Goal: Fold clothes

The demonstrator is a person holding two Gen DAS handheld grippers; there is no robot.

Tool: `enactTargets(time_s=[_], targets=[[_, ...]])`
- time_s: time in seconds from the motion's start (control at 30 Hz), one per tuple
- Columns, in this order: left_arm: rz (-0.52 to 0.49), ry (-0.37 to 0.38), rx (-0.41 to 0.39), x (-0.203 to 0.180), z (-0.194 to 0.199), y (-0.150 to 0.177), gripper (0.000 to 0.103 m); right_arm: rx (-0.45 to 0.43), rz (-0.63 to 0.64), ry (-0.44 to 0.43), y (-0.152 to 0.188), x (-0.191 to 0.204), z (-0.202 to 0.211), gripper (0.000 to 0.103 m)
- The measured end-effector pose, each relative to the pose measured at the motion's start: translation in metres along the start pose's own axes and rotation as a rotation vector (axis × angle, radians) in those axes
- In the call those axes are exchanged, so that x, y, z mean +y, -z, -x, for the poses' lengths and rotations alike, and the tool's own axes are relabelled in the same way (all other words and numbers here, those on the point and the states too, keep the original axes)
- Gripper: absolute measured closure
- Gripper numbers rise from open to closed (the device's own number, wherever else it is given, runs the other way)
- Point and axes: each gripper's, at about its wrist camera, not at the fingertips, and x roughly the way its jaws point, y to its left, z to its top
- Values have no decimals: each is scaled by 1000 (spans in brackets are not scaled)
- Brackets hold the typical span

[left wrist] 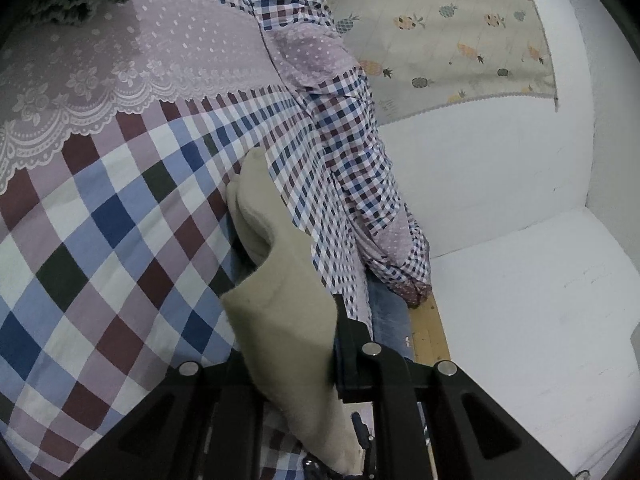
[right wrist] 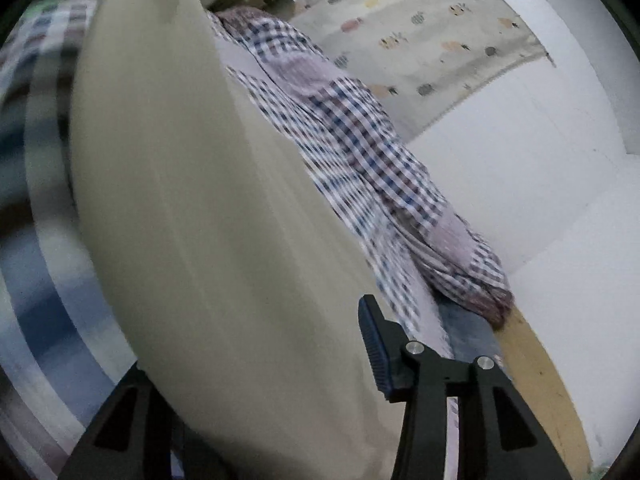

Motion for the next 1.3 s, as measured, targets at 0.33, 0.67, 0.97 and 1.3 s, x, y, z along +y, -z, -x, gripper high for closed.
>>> enactTargets(time_s=[0.33,0.67,0.97,1.3], targets=[[14,-17,-18,1,-2,2,92,147,38,74,85,-56,-2,53],[25,-60,-23,5,3,9,92,163,30,-29,98,-71,12,96],[-63,-47,-53,-32,48,32,92,77,-161,-17,75,-154,72,98],[-140,136,-146,-139,144,50,92,-92,-285,103,36,-262,176,100]])
